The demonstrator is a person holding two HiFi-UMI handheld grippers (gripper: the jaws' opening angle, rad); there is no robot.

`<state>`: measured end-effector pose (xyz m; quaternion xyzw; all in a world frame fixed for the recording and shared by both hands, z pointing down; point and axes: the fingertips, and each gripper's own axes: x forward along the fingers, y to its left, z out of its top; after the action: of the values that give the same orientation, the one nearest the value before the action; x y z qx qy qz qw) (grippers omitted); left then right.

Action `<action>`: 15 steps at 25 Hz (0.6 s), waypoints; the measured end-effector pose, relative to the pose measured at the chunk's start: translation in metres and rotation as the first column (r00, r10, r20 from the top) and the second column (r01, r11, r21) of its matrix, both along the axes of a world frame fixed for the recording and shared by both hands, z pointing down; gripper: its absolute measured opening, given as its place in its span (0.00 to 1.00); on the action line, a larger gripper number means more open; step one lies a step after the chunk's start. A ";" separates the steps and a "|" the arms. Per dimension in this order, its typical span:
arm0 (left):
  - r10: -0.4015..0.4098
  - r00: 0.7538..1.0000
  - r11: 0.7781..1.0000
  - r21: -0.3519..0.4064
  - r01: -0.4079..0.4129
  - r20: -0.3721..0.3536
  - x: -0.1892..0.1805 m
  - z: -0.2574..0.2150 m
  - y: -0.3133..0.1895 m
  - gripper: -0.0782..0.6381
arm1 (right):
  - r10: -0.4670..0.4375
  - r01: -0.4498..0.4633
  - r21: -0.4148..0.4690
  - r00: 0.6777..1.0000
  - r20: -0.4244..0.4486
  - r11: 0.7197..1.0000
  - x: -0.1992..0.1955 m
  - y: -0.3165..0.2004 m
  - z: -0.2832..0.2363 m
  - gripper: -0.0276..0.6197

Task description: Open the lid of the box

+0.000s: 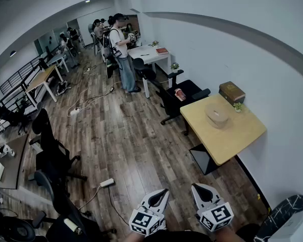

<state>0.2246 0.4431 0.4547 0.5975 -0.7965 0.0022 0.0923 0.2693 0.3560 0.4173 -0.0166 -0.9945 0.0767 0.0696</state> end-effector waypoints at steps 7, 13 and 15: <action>-0.009 1.000 0.999 0.046 0.010 -0.006 0.010 -0.006 -0.004 0.14 | 0.028 -0.028 0.068 1.000 0.007 0.997 0.014 -0.007 -0.007 0.07; -0.012 1.000 0.998 0.058 0.012 0.010 0.010 -0.012 -0.001 0.14 | 0.060 -0.062 0.084 0.998 0.022 0.995 0.017 -0.006 -0.005 0.07; -0.006 1.000 0.998 0.060 0.006 0.008 0.010 -0.013 0.000 0.14 | 0.075 -0.079 0.087 0.996 0.048 0.993 0.016 -0.008 -0.007 0.07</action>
<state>0.2348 0.4436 0.4417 0.5975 -0.7985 -0.0194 0.0711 0.2855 0.3485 0.4101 0.0233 -0.9981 0.0348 0.0451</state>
